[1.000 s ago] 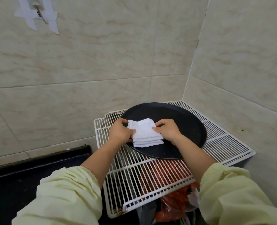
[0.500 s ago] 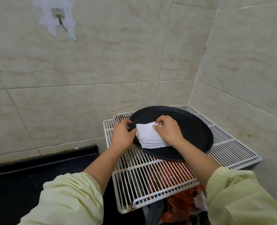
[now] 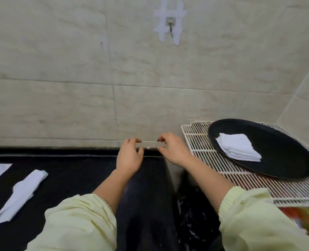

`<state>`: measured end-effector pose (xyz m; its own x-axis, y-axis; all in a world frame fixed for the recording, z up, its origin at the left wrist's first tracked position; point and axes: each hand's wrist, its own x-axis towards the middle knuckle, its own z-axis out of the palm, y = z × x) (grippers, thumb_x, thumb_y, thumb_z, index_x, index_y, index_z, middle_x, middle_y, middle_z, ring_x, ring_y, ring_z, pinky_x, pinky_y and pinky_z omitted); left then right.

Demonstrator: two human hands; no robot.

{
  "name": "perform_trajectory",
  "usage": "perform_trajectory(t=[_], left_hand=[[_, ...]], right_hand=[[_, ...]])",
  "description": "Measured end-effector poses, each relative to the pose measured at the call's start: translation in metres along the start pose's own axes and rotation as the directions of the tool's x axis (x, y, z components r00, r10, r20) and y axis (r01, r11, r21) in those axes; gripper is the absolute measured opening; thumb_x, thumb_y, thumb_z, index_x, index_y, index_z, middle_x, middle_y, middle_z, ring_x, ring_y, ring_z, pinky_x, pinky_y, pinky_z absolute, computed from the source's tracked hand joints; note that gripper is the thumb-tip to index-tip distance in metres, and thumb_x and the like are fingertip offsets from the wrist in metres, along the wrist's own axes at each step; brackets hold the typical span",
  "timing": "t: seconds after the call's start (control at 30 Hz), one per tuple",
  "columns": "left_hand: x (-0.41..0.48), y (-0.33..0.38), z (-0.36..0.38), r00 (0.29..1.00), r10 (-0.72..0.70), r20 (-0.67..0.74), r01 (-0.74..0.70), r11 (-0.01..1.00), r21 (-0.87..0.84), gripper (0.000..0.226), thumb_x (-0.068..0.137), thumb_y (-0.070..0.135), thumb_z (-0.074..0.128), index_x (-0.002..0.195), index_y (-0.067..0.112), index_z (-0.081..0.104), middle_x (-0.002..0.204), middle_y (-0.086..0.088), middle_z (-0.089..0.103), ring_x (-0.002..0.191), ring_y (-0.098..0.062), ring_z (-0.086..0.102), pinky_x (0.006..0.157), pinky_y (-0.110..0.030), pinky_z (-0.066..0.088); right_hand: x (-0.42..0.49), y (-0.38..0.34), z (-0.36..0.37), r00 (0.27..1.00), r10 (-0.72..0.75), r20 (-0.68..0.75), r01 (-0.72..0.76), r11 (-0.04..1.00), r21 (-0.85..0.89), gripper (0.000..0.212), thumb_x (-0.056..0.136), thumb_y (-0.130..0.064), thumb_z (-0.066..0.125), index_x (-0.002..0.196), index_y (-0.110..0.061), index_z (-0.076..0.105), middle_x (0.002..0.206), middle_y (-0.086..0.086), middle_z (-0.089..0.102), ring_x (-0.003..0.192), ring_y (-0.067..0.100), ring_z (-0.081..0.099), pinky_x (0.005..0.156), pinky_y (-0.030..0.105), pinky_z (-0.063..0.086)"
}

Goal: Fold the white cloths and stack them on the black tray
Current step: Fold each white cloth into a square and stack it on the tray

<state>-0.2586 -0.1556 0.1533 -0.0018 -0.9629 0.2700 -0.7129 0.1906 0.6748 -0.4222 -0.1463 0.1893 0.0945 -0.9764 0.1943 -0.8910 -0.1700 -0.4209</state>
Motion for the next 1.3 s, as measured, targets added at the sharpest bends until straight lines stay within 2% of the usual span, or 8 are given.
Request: perform_trajectory(t=[0.23,0.37,0.57,0.8,0.93,1.1,1.2,1.3], left_hand=[[-0.054,-0.135,-0.086,0.994,-0.107,0.025,0.102,0.985,0.140,0.031,0.094,0.024,0.053,0.123,0.014,0.054,0.125,-0.009,0.053,0.114,-0.026,0.052,0.091,-0.037,0.044],[-0.085,-0.203,-0.131,0.973,-0.226,0.052,0.212,0.959,0.190,0.031,0.094,0.024,0.052,0.123,0.014,0.052,0.124,-0.010,0.051,0.114,-0.028,0.051,0.090,-0.038,0.044],[-0.117,-0.285,-0.188,0.918,-0.396,0.005,0.388,0.901,0.194,0.034,0.094,0.025,0.052,0.126,0.014,0.051,0.126,-0.011,0.051,0.116,-0.027,0.050,0.091,-0.037,0.042],[-0.135,-0.363,-0.219,0.835,-0.549,-0.015,0.541,0.817,0.201,0.037,0.093,0.026,0.052,0.129,0.015,0.050,0.128,-0.010,0.049,0.117,-0.028,0.047,0.092,-0.039,0.045],[-0.138,-0.399,-0.225,0.764,-0.644,-0.027,0.643,0.758,0.110,0.038,0.092,0.026,0.056,0.128,0.016,0.050,0.127,-0.011,0.049,0.115,-0.028,0.050,0.094,-0.037,0.043],[-0.132,-0.432,-0.226,0.633,-0.774,-0.033,0.771,0.633,-0.065,0.043,0.088,0.030,0.064,0.126,0.015,0.050,0.124,-0.011,0.051,0.105,-0.025,0.056,0.089,-0.034,0.045],[-0.122,-0.443,-0.224,0.628,-0.779,-0.002,0.775,0.625,-0.088,0.040,0.086,0.031,0.067,0.121,0.016,0.054,0.115,-0.006,0.056,0.089,-0.014,0.054,0.078,-0.027,0.042],[-0.110,-0.451,-0.222,0.622,-0.782,0.050,0.781,0.613,-0.122,0.020,0.083,0.026,0.070,0.100,0.019,0.062,0.090,0.000,0.064,0.083,-0.015,0.060,0.075,-0.031,0.050]], right_hand=[[-0.020,-0.116,0.106,0.990,-0.055,0.128,0.059,0.998,-0.027,0.034,0.093,-0.031,0.059,0.122,-0.014,0.056,0.121,0.007,0.056,0.114,0.025,0.052,0.091,0.035,0.044],[-0.031,-0.178,0.163,0.973,-0.088,0.215,0.098,0.995,-0.034,0.034,0.093,-0.030,0.058,0.124,-0.014,0.054,0.123,0.007,0.054,0.113,0.025,0.052,0.090,0.036,0.045],[-0.029,-0.250,0.230,0.929,-0.153,0.338,0.170,0.985,-0.021,0.039,0.094,-0.029,0.057,0.129,-0.014,0.051,0.128,0.007,0.051,0.118,0.026,0.051,0.095,0.038,0.046],[-0.011,-0.303,0.300,0.873,-0.216,0.437,0.232,0.972,0.016,0.034,0.094,-0.029,0.056,0.124,-0.014,0.051,0.123,0.007,0.052,0.115,0.026,0.050,0.093,0.037,0.044],[0.005,-0.325,0.336,0.843,-0.230,0.486,0.247,0.969,0.029,0.035,0.095,-0.029,0.054,0.126,-0.014,0.051,0.122,0.007,0.052,0.115,0.025,0.049,0.093,0.037,0.045],[0.024,-0.350,0.373,0.800,-0.240,0.551,0.258,0.965,0.046,0.036,0.096,-0.025,0.049,0.130,-0.014,0.049,0.126,0.007,0.050,0.118,0.025,0.047,0.094,0.038,0.045],[0.037,-0.362,0.390,0.784,-0.259,0.565,0.286,0.957,0.043,0.040,0.096,-0.022,0.049,0.136,-0.018,0.045,0.130,0.005,0.047,0.121,0.024,0.044,0.094,0.039,0.045],[0.049,-0.368,0.405,0.770,-0.271,0.578,0.316,0.949,0.024,0.046,0.093,-0.016,0.053,0.138,-0.022,0.045,0.133,0.005,0.043,0.122,0.023,0.042,0.095,0.037,0.044]])
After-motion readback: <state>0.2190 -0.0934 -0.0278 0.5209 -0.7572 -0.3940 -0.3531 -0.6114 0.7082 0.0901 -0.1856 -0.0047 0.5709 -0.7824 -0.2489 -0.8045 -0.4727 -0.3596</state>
